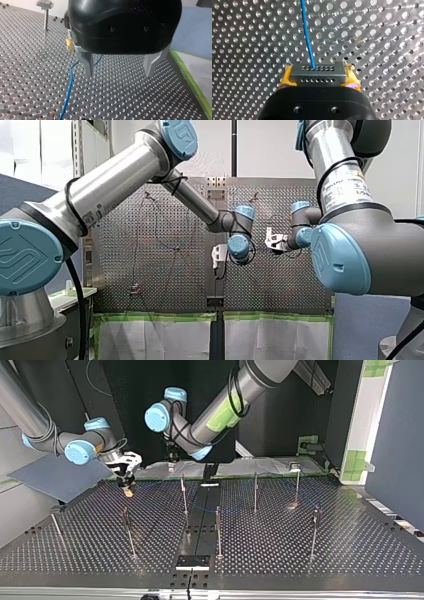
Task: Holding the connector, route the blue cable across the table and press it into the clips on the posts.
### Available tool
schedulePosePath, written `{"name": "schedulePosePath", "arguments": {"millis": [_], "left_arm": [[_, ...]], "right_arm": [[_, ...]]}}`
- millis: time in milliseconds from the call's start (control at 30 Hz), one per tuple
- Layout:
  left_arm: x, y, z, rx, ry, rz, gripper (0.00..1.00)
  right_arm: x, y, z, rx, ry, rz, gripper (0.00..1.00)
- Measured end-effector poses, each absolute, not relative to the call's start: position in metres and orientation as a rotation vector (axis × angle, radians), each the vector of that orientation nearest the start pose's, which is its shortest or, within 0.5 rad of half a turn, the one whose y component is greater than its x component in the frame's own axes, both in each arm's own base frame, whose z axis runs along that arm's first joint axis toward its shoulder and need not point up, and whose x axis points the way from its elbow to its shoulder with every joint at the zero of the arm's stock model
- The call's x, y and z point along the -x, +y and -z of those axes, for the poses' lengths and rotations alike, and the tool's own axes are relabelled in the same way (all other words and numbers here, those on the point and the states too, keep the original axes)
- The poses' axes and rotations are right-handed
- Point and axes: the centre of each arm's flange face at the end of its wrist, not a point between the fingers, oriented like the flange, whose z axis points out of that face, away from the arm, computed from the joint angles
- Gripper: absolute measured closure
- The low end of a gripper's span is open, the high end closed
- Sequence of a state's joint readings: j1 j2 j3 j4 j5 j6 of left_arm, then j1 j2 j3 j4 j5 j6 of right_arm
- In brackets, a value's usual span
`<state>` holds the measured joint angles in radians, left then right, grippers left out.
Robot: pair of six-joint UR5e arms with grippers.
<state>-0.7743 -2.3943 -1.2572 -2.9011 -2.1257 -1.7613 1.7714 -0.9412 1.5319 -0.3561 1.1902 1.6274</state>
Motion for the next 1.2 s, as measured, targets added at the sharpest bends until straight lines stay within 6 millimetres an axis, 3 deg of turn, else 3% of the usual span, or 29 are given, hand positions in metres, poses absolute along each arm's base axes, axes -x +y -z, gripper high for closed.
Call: {"name": "schedulePosePath", "arguments": {"millis": [367, 600, 900, 1200], "left_arm": [[-0.459, -0.574, -0.169, -0.086, 1.740, 0.182, 0.00], [-0.479, -0.578, -0.190, -0.028, 1.691, 0.186, 0.00], [-0.508, -0.581, -0.182, -0.007, 1.681, 0.200, 0.00], [-0.517, -0.590, -0.183, 0.002, 1.679, 0.214, 0.00]], "right_arm": [[-0.295, -0.596, -0.169, -1.798, -1.126, -1.563, 1.00], [-0.295, -0.596, -0.169, -1.799, -1.126, -1.563, 1.00], [-0.298, -0.594, -0.169, -1.802, -1.123, -1.565, 1.00], [-0.296, -0.595, -0.169, -1.801, -1.124, -1.565, 1.00]]}}
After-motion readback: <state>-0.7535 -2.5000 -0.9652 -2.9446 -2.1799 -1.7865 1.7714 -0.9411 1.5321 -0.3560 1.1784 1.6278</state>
